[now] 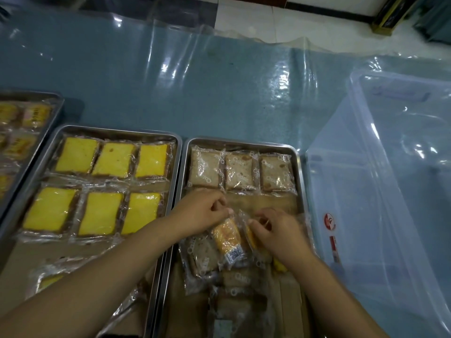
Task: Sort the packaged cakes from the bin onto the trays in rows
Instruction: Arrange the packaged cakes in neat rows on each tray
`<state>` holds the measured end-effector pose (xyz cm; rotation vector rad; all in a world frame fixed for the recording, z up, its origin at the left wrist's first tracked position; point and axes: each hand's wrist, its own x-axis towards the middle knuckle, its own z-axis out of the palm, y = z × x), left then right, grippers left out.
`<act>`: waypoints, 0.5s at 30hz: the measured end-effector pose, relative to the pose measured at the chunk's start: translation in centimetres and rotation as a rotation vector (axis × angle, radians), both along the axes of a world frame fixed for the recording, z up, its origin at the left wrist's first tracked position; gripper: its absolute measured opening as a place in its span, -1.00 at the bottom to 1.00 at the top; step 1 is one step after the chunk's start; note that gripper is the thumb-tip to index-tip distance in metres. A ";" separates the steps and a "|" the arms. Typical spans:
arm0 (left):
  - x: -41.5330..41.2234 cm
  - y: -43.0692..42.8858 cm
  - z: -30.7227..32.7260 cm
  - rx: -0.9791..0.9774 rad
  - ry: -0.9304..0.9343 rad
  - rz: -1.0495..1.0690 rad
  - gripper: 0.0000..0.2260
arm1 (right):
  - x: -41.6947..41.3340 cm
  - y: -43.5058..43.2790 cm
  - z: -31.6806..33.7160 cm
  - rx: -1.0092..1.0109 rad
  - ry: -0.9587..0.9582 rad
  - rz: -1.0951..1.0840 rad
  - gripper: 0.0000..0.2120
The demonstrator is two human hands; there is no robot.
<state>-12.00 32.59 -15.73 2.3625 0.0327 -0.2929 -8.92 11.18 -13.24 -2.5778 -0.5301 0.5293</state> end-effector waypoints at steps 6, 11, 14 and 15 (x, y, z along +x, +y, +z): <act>-2.8 -0.5 0.1 -0.009 0.141 -0.037 -0.57 | -2.7 0.4 0.5 -0.143 -0.050 0.094 -0.65; -4.3 -0.2 0.7 -0.143 0.116 0.063 -0.63 | -3.9 1.1 1.0 -0.269 -0.192 0.028 -0.82; -5.9 0.9 1.2 -0.228 0.111 0.140 -0.72 | -5.0 1.8 2.1 -0.339 -0.315 -0.071 -0.78; -6.6 1.5 1.4 -0.265 0.111 0.164 -0.76 | -5.5 2.2 2.5 -0.348 -0.363 -0.108 -0.74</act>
